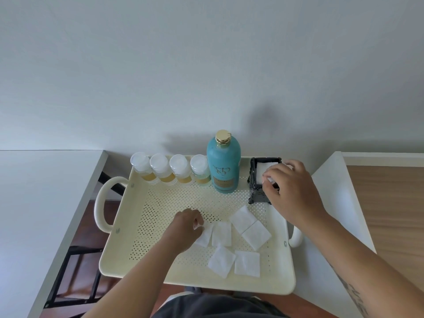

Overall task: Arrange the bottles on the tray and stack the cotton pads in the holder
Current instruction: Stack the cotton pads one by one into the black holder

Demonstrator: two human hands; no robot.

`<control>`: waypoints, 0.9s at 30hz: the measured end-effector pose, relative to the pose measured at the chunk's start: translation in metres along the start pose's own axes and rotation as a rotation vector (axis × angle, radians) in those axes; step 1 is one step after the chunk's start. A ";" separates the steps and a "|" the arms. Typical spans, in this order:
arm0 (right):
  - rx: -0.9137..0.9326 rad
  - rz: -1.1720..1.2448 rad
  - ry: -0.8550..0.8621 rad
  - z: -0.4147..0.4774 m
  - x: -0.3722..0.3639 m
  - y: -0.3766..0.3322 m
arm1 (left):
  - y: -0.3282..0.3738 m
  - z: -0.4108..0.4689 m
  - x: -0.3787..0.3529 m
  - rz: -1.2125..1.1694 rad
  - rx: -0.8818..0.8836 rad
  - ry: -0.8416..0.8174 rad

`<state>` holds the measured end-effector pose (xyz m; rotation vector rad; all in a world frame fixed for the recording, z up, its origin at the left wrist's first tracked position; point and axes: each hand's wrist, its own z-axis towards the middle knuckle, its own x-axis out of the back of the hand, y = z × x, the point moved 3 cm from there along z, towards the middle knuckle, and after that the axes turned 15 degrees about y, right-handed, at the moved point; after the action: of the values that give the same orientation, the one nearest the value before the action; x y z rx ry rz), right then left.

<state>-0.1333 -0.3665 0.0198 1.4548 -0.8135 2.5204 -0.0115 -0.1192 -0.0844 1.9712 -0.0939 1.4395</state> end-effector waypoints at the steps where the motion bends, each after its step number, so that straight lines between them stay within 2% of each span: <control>1: 0.004 -0.010 -0.014 -0.002 -0.002 0.001 | 0.000 0.000 0.000 0.008 -0.008 0.008; 6: 0.016 -0.100 -0.054 -0.005 -0.008 0.004 | -0.001 -0.001 0.000 -0.031 0.069 0.024; 10: 0.012 -0.110 -0.063 -0.007 -0.012 0.006 | 0.001 0.002 0.008 -0.006 0.018 0.083; 22: -0.001 -0.130 -0.075 -0.007 -0.013 0.006 | 0.033 0.010 0.056 -0.250 -0.052 0.333; 27: 0.028 -0.032 0.008 -0.008 -0.008 0.005 | 0.052 0.011 0.067 -0.425 0.041 0.289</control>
<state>-0.1366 -0.3651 0.0081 1.4533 -0.7504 2.5226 0.0004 -0.1435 -0.0031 1.6630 0.4595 1.4235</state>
